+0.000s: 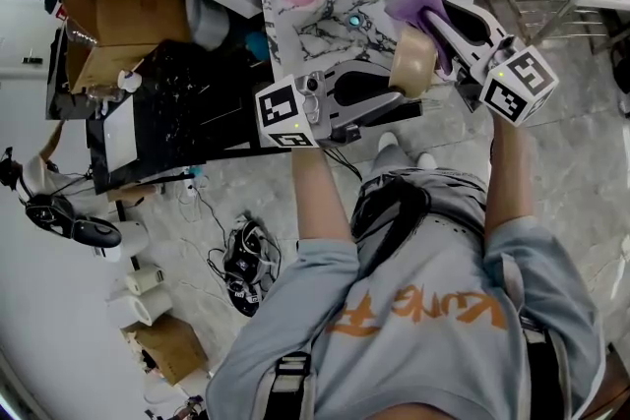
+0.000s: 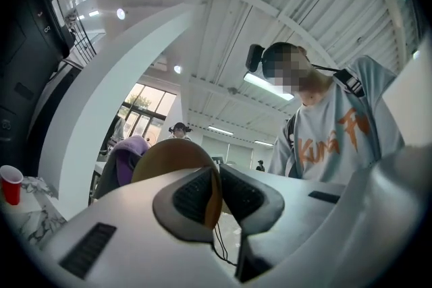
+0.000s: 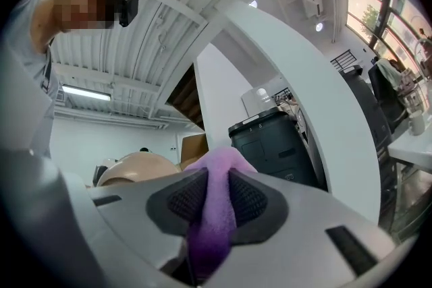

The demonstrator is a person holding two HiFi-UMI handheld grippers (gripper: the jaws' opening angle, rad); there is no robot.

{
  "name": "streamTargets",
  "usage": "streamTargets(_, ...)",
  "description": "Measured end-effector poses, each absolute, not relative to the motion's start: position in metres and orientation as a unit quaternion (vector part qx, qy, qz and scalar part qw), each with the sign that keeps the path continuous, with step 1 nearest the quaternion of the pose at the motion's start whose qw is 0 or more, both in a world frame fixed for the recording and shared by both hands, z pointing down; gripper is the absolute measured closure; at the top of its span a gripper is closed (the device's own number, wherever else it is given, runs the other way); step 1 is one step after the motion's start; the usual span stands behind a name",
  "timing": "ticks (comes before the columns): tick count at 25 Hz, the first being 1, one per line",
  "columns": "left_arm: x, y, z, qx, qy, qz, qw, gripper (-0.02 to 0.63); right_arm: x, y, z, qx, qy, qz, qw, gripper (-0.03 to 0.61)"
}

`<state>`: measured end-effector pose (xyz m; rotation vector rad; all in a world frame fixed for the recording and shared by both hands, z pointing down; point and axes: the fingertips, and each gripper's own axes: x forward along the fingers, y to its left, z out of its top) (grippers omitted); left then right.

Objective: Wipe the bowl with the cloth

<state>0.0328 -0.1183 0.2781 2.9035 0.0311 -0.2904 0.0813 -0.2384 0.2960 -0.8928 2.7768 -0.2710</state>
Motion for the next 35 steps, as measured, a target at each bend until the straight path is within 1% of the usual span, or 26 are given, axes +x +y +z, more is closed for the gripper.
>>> streamTargets(5,0.028,-0.127,0.267,0.983,-0.001,-0.149,0.108,0.565,0.084,-0.241,0.303,-0.300,0.942,-0.103,0.109,0.475)
streamTargets(9,0.018,-0.138,0.253,0.971,-0.020,-0.213,0.110,0.577,0.076,-0.238,0.310,-0.297,0.945,-0.102,0.092,0.474)
streamTargets(12,0.014,-0.146,0.246,0.964,-0.040,-0.239,0.110,0.577,0.070,-0.236,0.315,-0.296,0.947,-0.100,0.077,0.474)
streamTargets(15,0.011,-0.153,0.242,0.959,-0.061,-0.254,0.110,0.578,0.062,-0.231,0.319,-0.287,0.950,-0.099,0.066,0.474)
streamTargets(22,0.003,-0.168,0.236,0.943,-0.120,-0.286,0.120,0.578,0.049,-0.228,0.323,-0.269,0.953,-0.121,0.068,0.475)
streamTargets(28,-0.020,-0.183,0.238,0.918,-0.191,-0.320,0.135,0.580,0.029,-0.214,0.330,-0.223,0.965,-0.128,0.047,0.476)
streamTargets(33,-0.040,-0.198,0.251,0.900,-0.256,-0.319,0.152,0.580,0.011,-0.188,0.325,-0.143,0.976,-0.146,0.077,0.476)
streamTargets(35,-0.042,-0.201,0.259,0.898,-0.268,-0.310,0.159,0.580,0.008,-0.183,0.324,-0.132,0.978,-0.142,0.077,0.476)
